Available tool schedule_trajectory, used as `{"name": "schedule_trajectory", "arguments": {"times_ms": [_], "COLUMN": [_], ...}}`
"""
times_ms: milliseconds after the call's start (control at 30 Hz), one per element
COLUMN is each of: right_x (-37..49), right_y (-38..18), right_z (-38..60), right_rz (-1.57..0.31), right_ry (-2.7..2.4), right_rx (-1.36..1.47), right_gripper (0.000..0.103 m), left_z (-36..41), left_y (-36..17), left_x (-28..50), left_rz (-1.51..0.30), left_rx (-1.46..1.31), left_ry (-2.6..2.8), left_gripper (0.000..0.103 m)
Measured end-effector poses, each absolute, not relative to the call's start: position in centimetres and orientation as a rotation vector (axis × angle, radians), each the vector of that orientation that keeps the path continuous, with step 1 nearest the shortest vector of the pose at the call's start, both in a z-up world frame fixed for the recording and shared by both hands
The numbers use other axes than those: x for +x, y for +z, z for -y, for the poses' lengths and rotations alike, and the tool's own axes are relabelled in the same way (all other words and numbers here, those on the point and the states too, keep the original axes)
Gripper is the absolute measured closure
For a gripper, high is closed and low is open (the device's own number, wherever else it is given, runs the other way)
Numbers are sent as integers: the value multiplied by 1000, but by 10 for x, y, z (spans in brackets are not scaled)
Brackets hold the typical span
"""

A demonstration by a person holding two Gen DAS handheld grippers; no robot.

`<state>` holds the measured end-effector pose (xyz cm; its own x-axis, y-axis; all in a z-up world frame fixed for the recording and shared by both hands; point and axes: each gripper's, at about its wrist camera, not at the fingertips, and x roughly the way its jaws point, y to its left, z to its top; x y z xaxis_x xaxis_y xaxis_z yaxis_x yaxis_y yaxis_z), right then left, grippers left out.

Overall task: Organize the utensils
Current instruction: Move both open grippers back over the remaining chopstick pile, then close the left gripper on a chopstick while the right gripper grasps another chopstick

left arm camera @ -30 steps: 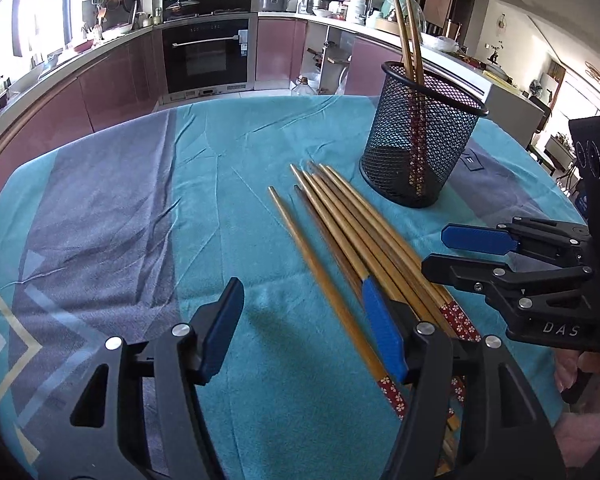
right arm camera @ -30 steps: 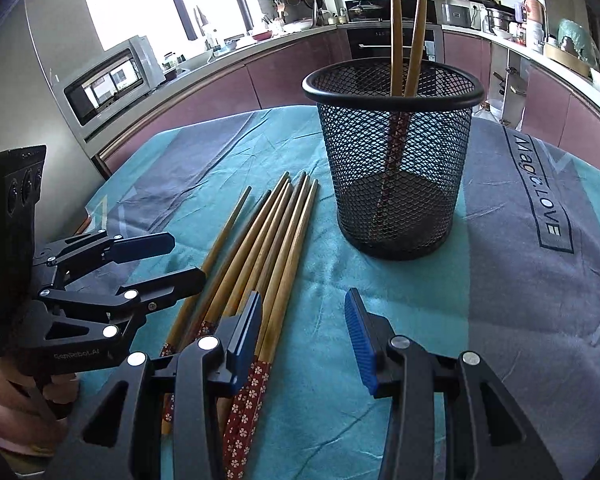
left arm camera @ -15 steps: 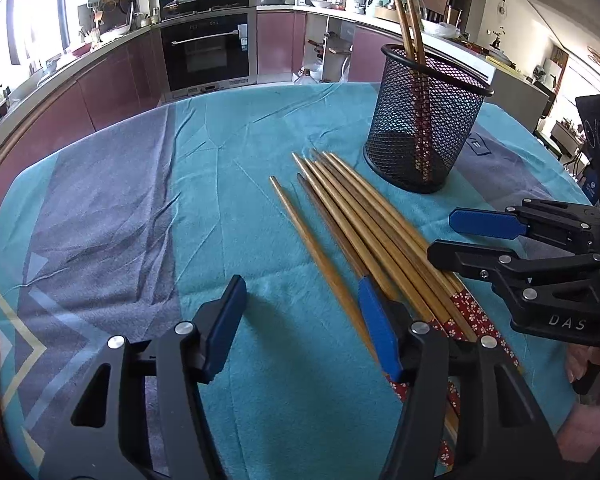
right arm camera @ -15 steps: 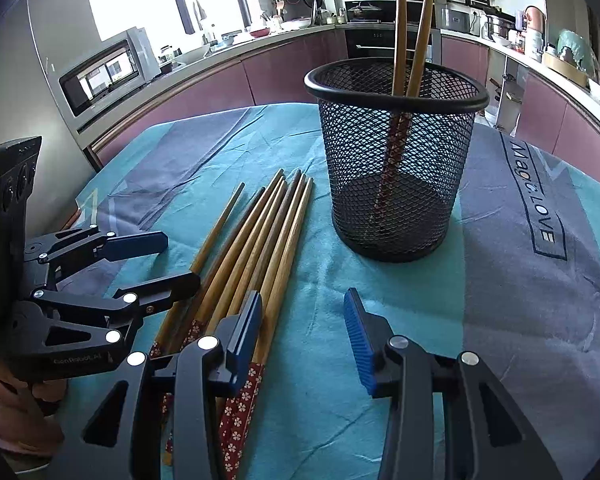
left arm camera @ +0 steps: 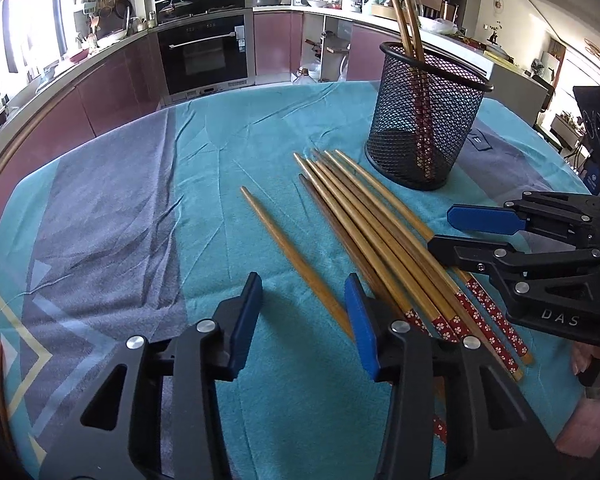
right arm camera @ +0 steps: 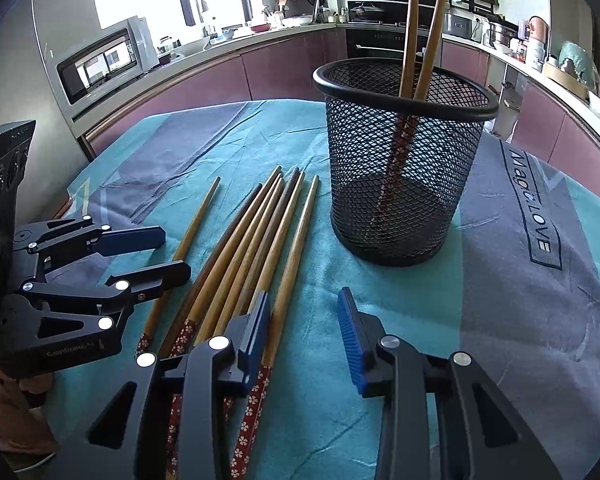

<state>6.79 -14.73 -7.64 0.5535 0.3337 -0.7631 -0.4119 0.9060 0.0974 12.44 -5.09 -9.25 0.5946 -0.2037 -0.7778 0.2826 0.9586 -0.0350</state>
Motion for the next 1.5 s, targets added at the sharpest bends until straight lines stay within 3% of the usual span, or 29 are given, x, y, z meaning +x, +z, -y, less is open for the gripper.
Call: {"name": "schedule_trajectory", "arguments": {"times_ms": [333, 733, 867, 1000, 1500], "right_x": [76, 89, 90, 93, 90], "right_y": [-76, -76, -76, -77, -77], "right_z": [138, 131, 132, 136, 150], "right_rz": [-878, -880, -881, -891, -907], "right_ry": [440, 446, 440, 449, 495], "right_rx": [-124, -117, -104, -64, 14], "right_gripper": [76, 76, 84, 94, 97], "left_z": [45, 46, 45, 44, 43], "left_y": [-92, -95, -95, -95, -94], "left_x": [136, 141, 140, 142, 139], "left_rz": [-891, -893, -895, -898, -902], "left_rx": [75, 62, 45, 29, -4], "left_ry": [-298, -298, -283, -268, -260], "left_gripper": [75, 74, 75, 85, 91]}}
